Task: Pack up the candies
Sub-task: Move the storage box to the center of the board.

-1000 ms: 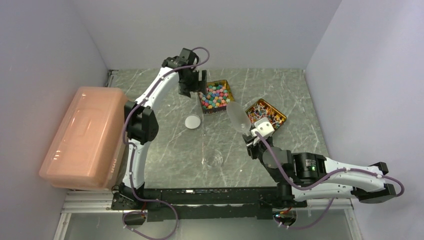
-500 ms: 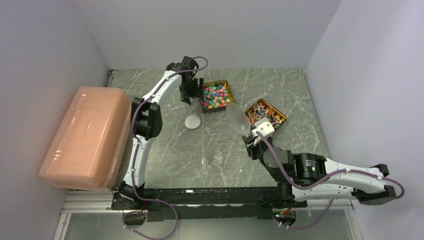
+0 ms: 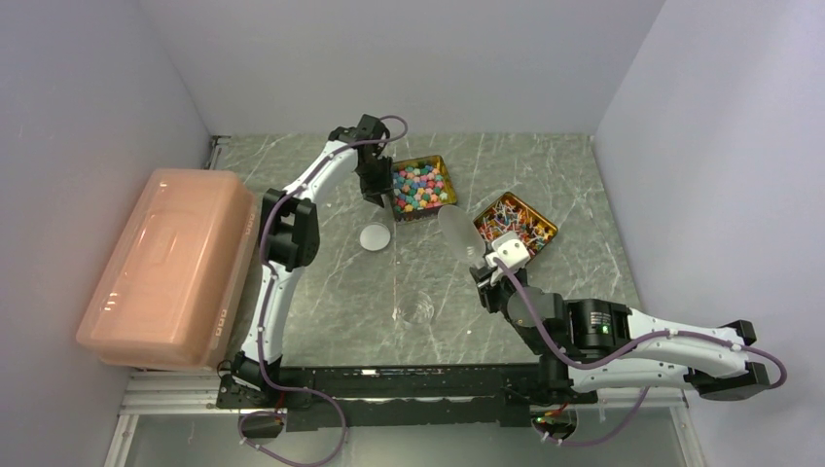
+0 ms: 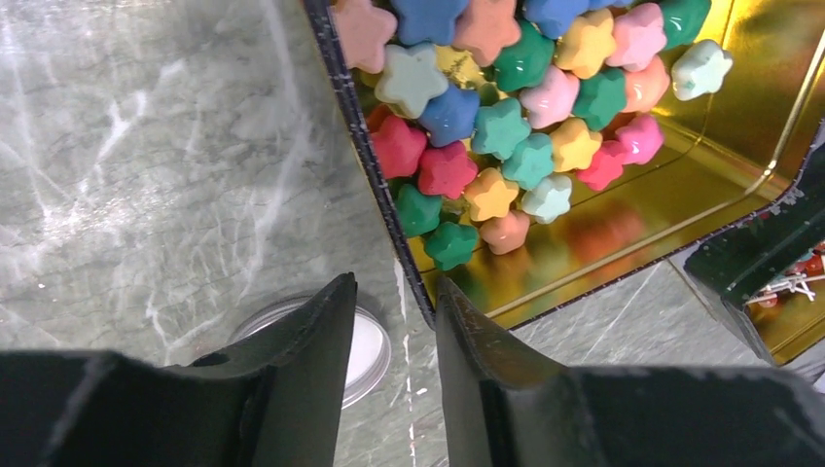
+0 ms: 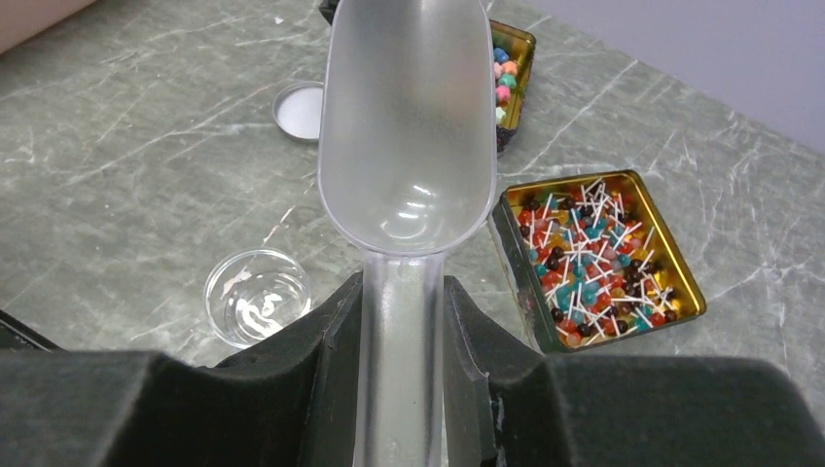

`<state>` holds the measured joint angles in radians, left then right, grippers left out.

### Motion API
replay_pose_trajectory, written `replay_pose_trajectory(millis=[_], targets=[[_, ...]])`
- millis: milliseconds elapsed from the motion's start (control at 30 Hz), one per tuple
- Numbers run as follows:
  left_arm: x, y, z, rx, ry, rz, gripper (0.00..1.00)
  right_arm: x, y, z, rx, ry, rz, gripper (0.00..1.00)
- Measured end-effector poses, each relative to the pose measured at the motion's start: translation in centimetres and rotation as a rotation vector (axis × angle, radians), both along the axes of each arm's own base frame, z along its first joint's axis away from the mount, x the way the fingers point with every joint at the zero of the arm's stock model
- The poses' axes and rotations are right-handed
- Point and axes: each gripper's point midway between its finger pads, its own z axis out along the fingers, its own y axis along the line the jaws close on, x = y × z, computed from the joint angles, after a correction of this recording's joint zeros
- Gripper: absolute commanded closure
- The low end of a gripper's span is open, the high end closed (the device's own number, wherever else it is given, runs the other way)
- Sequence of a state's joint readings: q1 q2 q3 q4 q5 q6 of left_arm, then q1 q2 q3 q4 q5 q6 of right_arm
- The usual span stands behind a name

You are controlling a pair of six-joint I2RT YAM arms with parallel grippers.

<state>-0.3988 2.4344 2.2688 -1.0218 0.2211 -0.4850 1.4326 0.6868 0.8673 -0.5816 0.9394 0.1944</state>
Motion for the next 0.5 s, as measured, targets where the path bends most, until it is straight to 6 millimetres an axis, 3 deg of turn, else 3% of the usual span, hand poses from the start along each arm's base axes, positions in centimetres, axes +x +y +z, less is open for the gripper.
replay_pose_trajectory(millis=[133,267,500], targets=[[0.0,-0.5,0.1,-0.013,-0.004,-0.011,0.72,0.0,0.1,-0.1,0.0,0.003,0.004,1.0],[-0.2,-1.0,-0.1,-0.028,-0.008,-0.03,0.89,0.0,0.2,-0.2,0.008,0.008,0.002,1.0],[-0.7,-1.0,0.0,-0.022,-0.019,-0.05,1.0,-0.2,0.4,-0.5,0.022,0.023,0.005,1.0]])
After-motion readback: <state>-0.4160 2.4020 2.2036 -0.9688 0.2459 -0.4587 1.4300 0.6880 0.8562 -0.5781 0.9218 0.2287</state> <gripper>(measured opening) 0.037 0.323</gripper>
